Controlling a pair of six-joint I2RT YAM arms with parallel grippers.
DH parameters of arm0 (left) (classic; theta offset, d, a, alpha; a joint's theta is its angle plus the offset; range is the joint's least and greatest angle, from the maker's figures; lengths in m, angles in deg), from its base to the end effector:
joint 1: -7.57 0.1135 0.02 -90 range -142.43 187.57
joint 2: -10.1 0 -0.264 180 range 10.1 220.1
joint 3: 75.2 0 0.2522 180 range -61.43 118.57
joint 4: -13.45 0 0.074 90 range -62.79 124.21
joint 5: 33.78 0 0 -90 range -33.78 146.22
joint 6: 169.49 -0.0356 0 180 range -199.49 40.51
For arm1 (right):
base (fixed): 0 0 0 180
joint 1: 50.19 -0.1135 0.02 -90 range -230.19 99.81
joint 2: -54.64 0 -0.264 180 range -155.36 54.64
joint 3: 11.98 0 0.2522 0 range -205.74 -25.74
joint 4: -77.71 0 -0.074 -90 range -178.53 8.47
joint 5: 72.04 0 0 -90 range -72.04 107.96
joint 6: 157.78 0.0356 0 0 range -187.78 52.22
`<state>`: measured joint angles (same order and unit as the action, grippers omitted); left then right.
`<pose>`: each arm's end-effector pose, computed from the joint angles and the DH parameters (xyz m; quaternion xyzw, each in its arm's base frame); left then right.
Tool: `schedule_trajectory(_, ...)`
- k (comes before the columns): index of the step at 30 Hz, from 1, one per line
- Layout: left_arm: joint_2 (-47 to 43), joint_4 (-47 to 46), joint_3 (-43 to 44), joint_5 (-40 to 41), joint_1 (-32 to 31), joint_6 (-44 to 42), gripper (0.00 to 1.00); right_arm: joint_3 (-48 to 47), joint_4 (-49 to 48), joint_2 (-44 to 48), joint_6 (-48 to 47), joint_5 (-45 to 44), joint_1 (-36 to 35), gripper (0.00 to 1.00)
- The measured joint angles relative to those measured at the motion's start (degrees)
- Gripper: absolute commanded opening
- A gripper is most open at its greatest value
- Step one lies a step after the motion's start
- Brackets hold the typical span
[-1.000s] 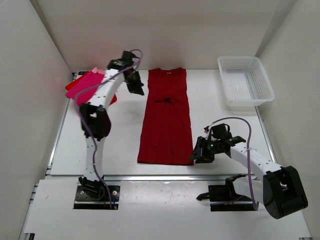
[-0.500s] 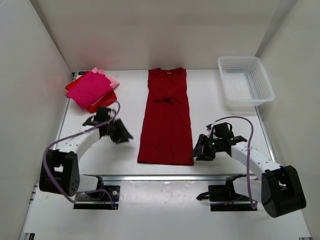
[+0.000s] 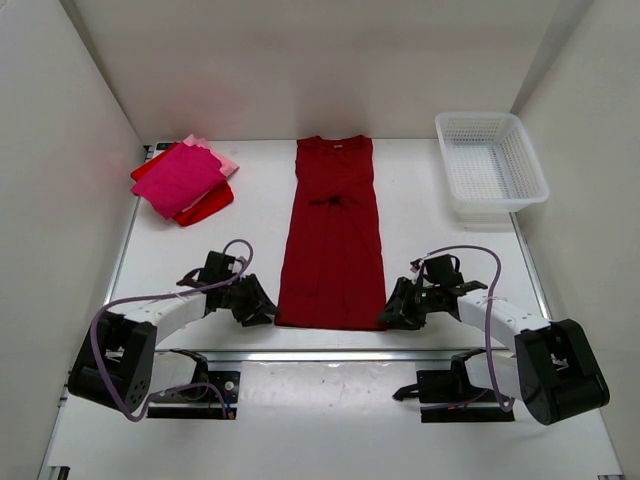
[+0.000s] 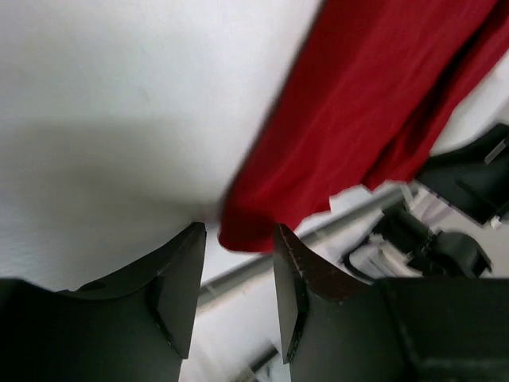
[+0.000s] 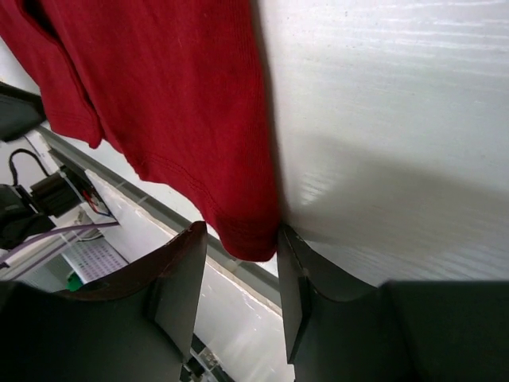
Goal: Fold and stack the t-shirts
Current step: Pick up the rectangle-folded T-shirt from the center of the board.
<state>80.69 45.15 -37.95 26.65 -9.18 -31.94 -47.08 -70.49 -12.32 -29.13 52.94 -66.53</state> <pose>0.1742 -0.0708 0.1287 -0.1975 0.9248 -0.3221 0.0443 0.1638 0.0693 0.1309 0.1125 0.9244 0.3599 0.0577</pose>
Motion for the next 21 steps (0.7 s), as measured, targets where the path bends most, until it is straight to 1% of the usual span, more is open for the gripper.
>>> schedule_trajectory(2, 0.1, -0.6, -1.5, -1.1, -1.2, 0.7, 0.51, 0.4, -0.7, 0.0, 0.8, 0.3, 0.2, 0.36)
schedule_trajectory(4, 0.1, -1.2, -1.7, -1.7, -2.3, 1.2, 0.49, 0.7, -1.4, 0.0, 1.3, 0.4, 0.3, 0.32)
schedule_trajectory(6, 0.2, -2.1, -1.8, -1.6, -3.5, 1.5, 0.48, 1.1, -1.8, 0.0, 1.9, 0.2, 0.4, 0.3)
schedule_trajectory(7, 0.3, -2.6, -2.1, -1.7, -4.1, 1.6, 0.47, 1.4, -1.9, 0.0, 2.3, 0.2, 0.5, 0.28)
schedule_trajectory(8, 0.2, -3.0, -2.3, -1.8, -4.5, 1.9, 0.45, 1.5, -1.9, 0.0, 2.5, 0.2, 0.6, 0.23)
schedule_trajectory(9, 0.2, -3.2, -2.5, -1.9, -4.9, 2.1, 0.39, 1.6, -1.9, 0.2, 2.8, 0.1, 0.7, 0.15)
schedule_trajectory(10, 0.3, -3.4, -2.5, -1.8, -5.3, 2.3, 0.33, 1.8, -2.1, 0.3, 3.0, -0.1, 0.7, 0.12)
schedule_trajectory(11, 0.3, -3.4, -2.6, -1.7, -5.7, 2.4, 0.3, 2.0, -2.1, 0.3, 3.3, -0.2, 0.7, 0.07)
schedule_trajectory(12, 0.3, -3.5, -2.6, -1.6, -5.9, 2.5, 0.24, 2.2, -2.1, 0.3, 3.4, -0.3, 0.7, 0.04)
schedule_trajectory(13, 0.5, -3.5, -2.6, -1.5, -6.1, 2.4, 0.16, 2.2, -2.1, 0.3, 3.6, -0.6, 0.7, 0.0)
schedule_trajectory(14, 0.7, -3.6, -2.6, -1.5, -6.2, 2.7, 0.09, 2.2, -2.1, 0.3, 3.6, -0.7, 0.5, 0.0)
schedule_trajectory(15, 1.0, -3.8, -2.6, -1.5, -6.3, 2.6, 0.07, 2.2, -2.2, 0.1, 3.7, -0.8, 0.2, 0.0)
schedule_trajectory(16, 1.5, -4.0, -2.5, -1.5, -6.3, 2.5, 0.02, 2.2, -2.1, 0.0, 3.8, -1.1, -0.2, 0.0)
schedule_trajectory(17, 1.9, -3.9, -2.4, -1.5, -6.6, 2.4, 0.0, 2.2, -2.0, -0.1, 3.8, -1.4, -0.7, 0.01)
schedule_trajectory(21, 1.8, -0.2, -0.5, -1.0, -8.6, 0.7, 0.0, 1.8, 0.2, 1.4, 4.0, -3.0, -3.3, 0.0)
